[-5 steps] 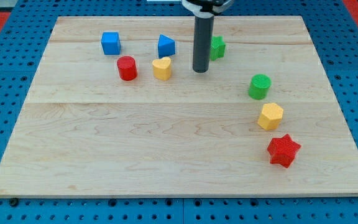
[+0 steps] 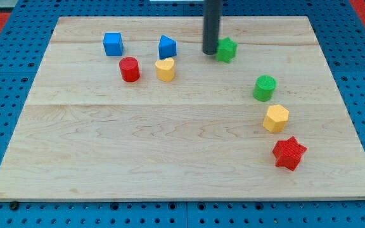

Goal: Place the green star above the green circle

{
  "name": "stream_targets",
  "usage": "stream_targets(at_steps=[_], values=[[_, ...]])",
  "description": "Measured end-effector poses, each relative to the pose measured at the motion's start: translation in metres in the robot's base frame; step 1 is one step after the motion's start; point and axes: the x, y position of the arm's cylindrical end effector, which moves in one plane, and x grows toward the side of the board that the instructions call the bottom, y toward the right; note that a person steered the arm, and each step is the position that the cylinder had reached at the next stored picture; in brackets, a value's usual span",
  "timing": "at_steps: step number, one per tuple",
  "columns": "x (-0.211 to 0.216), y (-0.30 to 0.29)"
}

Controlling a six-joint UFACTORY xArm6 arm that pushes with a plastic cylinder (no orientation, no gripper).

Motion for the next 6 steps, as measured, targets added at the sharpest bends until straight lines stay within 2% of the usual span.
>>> stream_targets(at_steps=[1, 2, 3, 4, 5, 6], values=[[0.002, 0.020], [-0.039, 0.005], [-0.048, 0.012], [-0.013, 0.042], [0.003, 0.051], [-0.002, 0.053]])
